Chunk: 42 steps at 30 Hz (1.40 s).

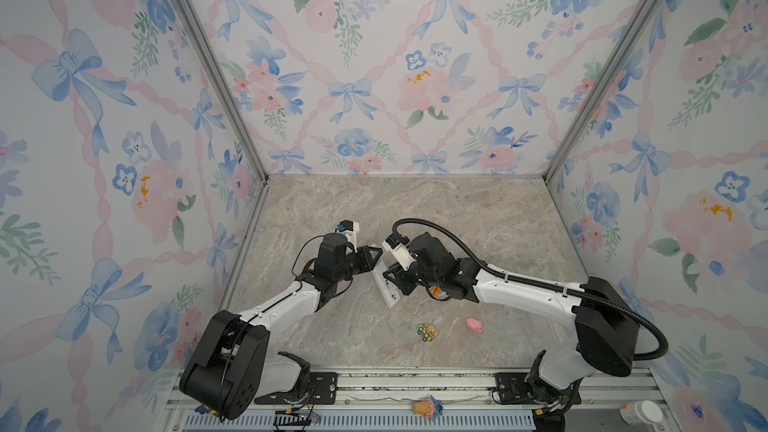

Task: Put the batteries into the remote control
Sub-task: 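Pull the battery cover off the remote with the right gripper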

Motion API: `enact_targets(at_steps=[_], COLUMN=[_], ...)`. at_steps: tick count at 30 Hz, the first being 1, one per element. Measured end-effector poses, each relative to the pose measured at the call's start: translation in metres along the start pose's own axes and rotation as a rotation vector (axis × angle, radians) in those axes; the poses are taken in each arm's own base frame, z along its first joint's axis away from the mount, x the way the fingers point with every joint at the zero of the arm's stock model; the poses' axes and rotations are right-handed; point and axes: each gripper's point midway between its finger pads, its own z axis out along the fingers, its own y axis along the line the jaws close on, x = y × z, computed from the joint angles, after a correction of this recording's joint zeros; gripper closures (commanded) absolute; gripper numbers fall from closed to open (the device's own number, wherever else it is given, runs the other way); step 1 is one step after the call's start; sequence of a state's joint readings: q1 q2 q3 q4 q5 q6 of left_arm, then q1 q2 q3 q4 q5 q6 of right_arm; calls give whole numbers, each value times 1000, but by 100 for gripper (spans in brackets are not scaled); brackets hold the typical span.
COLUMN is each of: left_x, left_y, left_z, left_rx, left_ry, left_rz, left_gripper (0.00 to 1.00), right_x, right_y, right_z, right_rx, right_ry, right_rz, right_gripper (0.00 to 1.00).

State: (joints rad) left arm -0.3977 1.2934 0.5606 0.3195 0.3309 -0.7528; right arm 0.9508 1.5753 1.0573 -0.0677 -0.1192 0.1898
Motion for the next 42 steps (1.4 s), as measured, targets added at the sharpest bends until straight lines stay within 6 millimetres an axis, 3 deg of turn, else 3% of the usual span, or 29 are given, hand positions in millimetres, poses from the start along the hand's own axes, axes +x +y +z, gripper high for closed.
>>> enact_targets(at_steps=[12,17,23,33,42], left_x=[3,8,-2,-2,-1], left_y=[20,38,42,53,55], left_z=[1,-6,-17,-29,-36], left_rx=[-51,-88,-97,-122,-143], left_ry=[2,-5,-43,-62,-58], left_rz=[-6,-25,-11,-6,12], left_gripper=[100,100,100,100,100], right_x=[-8,-4,-1,13,43], right_y=[-13,-25,-39,-46,-63], right_z=[-18,-27,-33,-27,-5], right_rx=[56,100,146,170,204], right_ry=[-13,10,26,73,180], right_rz=[-13,-24,-22,-15,5], right_gripper=[79,79,78,79,78])
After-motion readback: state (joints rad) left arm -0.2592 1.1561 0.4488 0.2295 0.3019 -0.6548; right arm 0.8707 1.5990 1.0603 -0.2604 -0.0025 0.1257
